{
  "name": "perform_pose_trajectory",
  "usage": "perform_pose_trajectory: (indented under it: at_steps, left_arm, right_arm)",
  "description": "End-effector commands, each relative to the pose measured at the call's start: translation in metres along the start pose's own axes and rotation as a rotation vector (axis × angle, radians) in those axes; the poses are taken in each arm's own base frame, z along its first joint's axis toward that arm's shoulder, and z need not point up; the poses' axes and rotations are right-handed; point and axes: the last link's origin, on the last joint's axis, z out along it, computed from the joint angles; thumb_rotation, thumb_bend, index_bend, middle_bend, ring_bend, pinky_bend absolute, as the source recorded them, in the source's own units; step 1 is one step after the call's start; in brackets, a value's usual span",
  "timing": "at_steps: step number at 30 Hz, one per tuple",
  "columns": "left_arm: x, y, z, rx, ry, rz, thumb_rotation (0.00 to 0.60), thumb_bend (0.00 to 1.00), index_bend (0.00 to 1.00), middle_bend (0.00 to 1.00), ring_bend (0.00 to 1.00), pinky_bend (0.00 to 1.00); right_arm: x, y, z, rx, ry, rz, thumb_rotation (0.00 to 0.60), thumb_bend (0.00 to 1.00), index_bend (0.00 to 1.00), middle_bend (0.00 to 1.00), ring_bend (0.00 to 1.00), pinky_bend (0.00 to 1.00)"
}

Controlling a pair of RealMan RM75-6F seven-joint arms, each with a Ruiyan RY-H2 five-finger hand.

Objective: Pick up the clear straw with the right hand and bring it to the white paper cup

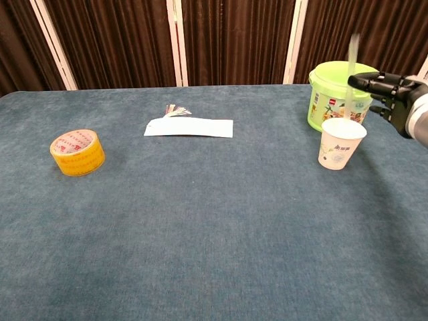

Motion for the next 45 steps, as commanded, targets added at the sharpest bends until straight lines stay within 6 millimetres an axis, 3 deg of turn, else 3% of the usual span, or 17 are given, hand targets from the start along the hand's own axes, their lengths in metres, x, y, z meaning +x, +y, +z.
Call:
perform_pose_trajectory:
  at_steps: [1, 11, 23, 31, 33, 36, 40, 45]
  left_arm:
    - [0.000, 0.000, 0.000, 0.000, 0.000, 0.000, 0.600, 0.14, 0.00, 0.00, 0.00, 0.00]
    - [0.000, 0.000, 0.000, 0.000, 0.000, 0.000, 0.600, 0.14, 0.00, 0.00, 0.00, 0.00]
    - [0.000, 0.000, 0.000, 0.001, 0.000, -0.001, 0.600, 0.14, 0.00, 0.00, 0.00, 0.00]
    - [0.000, 0.000, -0.001, 0.000, 0.001, -0.001, 0.600, 0.14, 0.00, 0.00, 0.00, 0.00]
    - [0.000, 0.000, -0.001, 0.000, 0.001, -0.001, 0.600, 0.14, 0.00, 0.00, 0.00, 0.00]
    - [0.000, 0.000, -0.001, 0.000, 0.003, 0.001, 0.600, 0.14, 0.00, 0.00, 0.00, 0.00]
    - [-0.001, 0.001, -0.001, 0.000, 0.004, 0.003, 0.600, 0.14, 0.00, 0.00, 0.00, 0.00]
    - [-0.001, 0.001, -0.001, -0.001, 0.004, 0.006, 0.600, 0.14, 0.00, 0.00, 0.00, 0.00]
  right_arm:
    - [0.001, 0.000, 0.000, -0.002, -0.003, -0.003, 0.600, 0.30, 0.45, 0.28, 0.00, 0.00]
    - [0.001, -0.003, -0.003, 0.008, -0.014, 0.003, 0.600, 0.30, 0.45, 0.28, 0.00, 0.00]
    - [0.007, -0.033, -0.030, 0.158, -0.072, -0.120, 0.600, 0.29, 0.43, 0.25, 0.00, 0.00]
    - [0.047, -0.037, -0.056, 0.177, -0.153, -0.619, 0.600, 0.23, 0.31, 0.09, 0.00, 0.00]
    - [0.061, -0.036, -0.064, 0.173, -0.166, -0.775, 0.600, 0.20, 0.19, 0.02, 0.00, 0.00]
    - [0.088, -0.035, -0.079, 0.177, -0.195, -1.084, 0.600, 0.15, 0.01, 0.00, 0.00, 0.00]
    - [0.128, -0.030, -0.100, 0.244, -0.158, -1.506, 0.600, 0.11, 0.00, 0.00, 0.00, 0.00]
    - [0.151, -0.023, -0.123, 0.252, -0.136, -1.718, 0.600, 0.08, 0.00, 0.00, 0.00, 0.00]
